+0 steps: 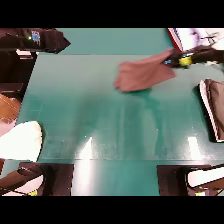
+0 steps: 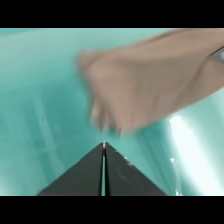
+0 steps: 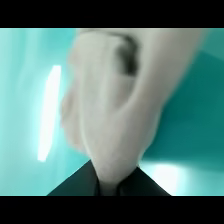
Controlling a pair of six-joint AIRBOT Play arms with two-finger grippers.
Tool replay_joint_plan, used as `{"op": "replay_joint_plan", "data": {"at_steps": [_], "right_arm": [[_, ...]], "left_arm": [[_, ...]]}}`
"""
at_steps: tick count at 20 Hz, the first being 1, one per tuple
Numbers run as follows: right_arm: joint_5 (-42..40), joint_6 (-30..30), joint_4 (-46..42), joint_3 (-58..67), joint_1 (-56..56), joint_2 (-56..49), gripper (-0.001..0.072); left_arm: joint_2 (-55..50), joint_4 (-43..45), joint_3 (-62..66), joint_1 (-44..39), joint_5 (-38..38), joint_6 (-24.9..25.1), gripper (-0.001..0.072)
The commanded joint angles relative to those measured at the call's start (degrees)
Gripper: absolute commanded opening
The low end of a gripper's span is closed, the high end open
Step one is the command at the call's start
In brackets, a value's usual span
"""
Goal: Fold the shirts.
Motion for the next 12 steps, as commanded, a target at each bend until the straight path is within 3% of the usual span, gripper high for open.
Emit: {"op": "replay_joint_plan", "data": {"at_steps": [1, 7, 12], "right_arm": [[0.3, 2.4, -4.0, 0.2, -14.3, 6.4, 0.0023], [-2.8, 4.3, -3.8, 0.2, -31.5, 8.0, 0.0023], [-7.5, 4.3, -0.7, 0.6, -34.5, 8.0, 0.0023]], "left_arm": [[0.0, 0.0, 0.0, -2.7, 3.7, -0.2, 0.0030], [0.0, -0.1, 0.0, -2.7, 3.4, -0.5, 0.0029], [0.0, -0.1, 0.0, -2.7, 3.4, -0.7, 0.0030]]}}
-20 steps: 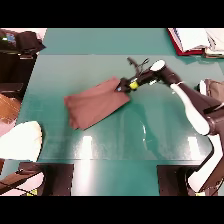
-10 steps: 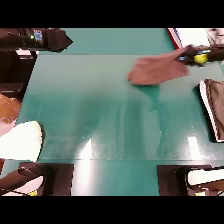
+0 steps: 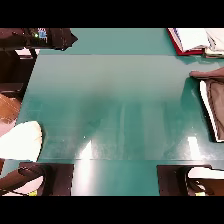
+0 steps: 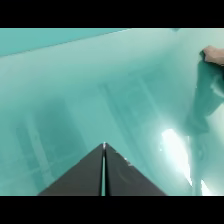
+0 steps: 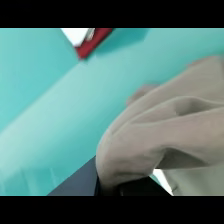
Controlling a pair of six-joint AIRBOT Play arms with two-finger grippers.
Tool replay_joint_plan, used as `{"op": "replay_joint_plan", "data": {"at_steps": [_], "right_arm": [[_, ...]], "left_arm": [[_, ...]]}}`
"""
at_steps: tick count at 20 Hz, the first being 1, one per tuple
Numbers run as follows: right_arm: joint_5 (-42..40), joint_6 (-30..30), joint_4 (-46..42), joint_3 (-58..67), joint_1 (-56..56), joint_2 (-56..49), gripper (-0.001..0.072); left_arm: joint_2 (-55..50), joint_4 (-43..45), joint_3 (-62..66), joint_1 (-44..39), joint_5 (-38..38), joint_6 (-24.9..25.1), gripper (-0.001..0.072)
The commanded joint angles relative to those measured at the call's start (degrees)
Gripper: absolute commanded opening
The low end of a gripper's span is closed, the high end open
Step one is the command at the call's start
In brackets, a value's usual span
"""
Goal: Fold the shirts.
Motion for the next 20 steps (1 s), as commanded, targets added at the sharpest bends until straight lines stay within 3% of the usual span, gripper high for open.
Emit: {"op": "replay_joint_plan", "data": {"at_steps": [1, 7, 14, 20], "right_arm": [[-2.7, 0.2, 1.8, 1.5, -2.3, 0.2, 0.0023], [4.4, 0.3, -0.5, 13.7, -2.7, 0.2, 0.0023], [17.9, 3.3, -16.9, 15.8, -3.5, 1.9, 0.0023], [21.1, 3.5, -18.2, 0.5, -10.1, 9.5, 0.0023]], "left_arm": [[0.0, 0.0, 0.0, 0.0, 0.1, -0.1, 0.0030], [0.0, 0.0, 0.0, 0.0, -1.0, -0.1, 0.0030], [0.0, 0.0, 0.0, 0.0, -3.2, 0.4, 0.0031], [-0.3, 0.1, 0.0, 0.0, -4.6, 1.9, 0.0030]]}}
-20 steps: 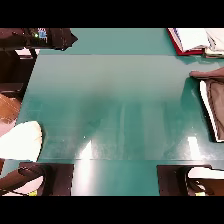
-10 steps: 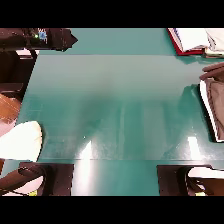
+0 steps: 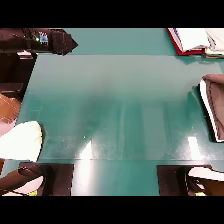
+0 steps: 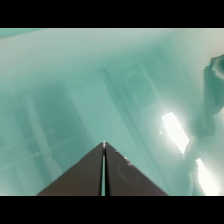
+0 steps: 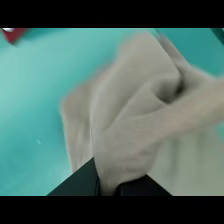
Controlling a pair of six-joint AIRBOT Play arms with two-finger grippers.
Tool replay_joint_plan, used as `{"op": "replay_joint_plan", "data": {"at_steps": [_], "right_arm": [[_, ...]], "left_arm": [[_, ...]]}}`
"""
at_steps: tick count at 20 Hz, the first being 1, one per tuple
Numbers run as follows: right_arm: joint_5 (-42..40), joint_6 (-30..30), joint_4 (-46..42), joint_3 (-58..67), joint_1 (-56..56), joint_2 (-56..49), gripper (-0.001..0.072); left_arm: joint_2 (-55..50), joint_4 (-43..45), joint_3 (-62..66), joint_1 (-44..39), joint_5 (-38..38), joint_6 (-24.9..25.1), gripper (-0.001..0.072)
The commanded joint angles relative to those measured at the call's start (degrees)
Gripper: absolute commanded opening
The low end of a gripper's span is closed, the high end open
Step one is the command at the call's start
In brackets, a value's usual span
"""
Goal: Fold the shirts.
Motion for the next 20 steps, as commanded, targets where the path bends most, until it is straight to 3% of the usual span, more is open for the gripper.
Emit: {"op": "replay_joint_plan", "data": {"at_steps": [1, 6, 7, 9, 10, 15, 20], "right_arm": [[2.3, 0.1, -1.7, -10.6, -4.5, 4.8, 0.0024], [2.0, -1.4, -1.7, -23.4, -11.5, 9.4, 0.0026], [1.6, -1.4, -1.7, -25.2, -12.5, 10.2, 0.0091], [0.5, -2.2, -1.5, -27.9, -14.2, 11.5, 0.0576], [-0.4, -2.2, -0.9, -28.6, -14.7, 12.1, 0.0636], [-7.1, -2.4, 4.7, -28.7, -8.9, 16.7, 0.0633], [-11.9, -2.4, 8.6, -28.7, 13.7, 21.6, 0.0605]], "left_arm": [[-0.1, 0.0, 0.0, 0.0, -0.7, 0.9, 0.0030], [-0.1, 0.0, 0.0, 0.0, -0.9, 0.9, 0.0030], [-0.1, 0.0, 0.0, 0.0, -0.9, 0.9, 0.0031], [-0.1, 0.0, 0.0, 0.0, -0.9, 0.9, 0.0030], [-0.1, 0.0, 0.0, 0.0, -0.9, 0.9, 0.0030], [-0.1, 0.0, 0.0, 0.0, -0.6, 0.9, 0.0031], [-0.1, 0.0, 0.0, 0.0, 0.2, 0.9, 0.0031]]}}
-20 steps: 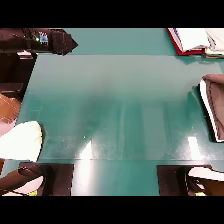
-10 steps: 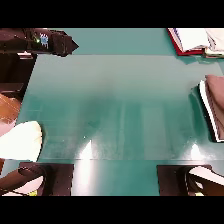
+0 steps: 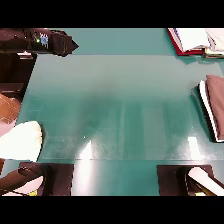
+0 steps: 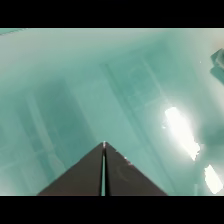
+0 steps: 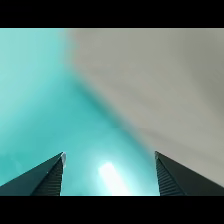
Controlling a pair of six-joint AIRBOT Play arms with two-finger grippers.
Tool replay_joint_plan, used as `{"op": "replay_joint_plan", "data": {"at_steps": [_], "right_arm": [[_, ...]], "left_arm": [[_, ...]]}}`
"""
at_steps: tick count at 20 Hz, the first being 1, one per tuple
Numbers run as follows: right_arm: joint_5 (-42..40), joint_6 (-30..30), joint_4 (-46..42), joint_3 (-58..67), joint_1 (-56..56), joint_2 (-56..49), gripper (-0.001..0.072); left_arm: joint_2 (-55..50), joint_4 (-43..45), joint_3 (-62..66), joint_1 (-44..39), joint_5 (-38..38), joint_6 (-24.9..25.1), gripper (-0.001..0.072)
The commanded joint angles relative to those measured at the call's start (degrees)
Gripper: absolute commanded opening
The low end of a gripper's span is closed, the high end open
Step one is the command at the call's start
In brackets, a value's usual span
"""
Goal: Fold the shirts.
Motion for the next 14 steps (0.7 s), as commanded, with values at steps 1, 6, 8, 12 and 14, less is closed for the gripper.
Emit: {"op": "replay_joint_plan", "data": {"at_steps": [1, 6, 8, 12, 14], "right_arm": [[-4.6, 0.0, 2.0, -0.2, 16.0, 3.0, 0.0526], [-12.3, -0.5, -1.6, -0.2, 39.3, 3.8, 0.0427], [-13.7, -1.1, -5.0, -0.2, 45.6, 3.8, 0.0141], [-14.6, -1.1, -6.6, -0.2, 51.3, 3.8, 0.0024], [-14.6, -1.1, -6.5, -0.2, 51.5, 3.8, 0.0024]], "left_arm": [[0.0, 0.0, 0.0, 0.0, 0.8, 0.0, 0.0031], [0.0, 0.0, 0.0, 0.0, 2.6, 0.0, 0.0031], [0.0, 0.0, 0.0, 0.0, 3.3, 0.0, 0.0031], [0.0, 0.0, 0.0, 0.0, 4.7, 0.0, 0.0031], [0.0, 0.0, 0.0, 0.0, 5.2, 0.0, 0.0031]]}}
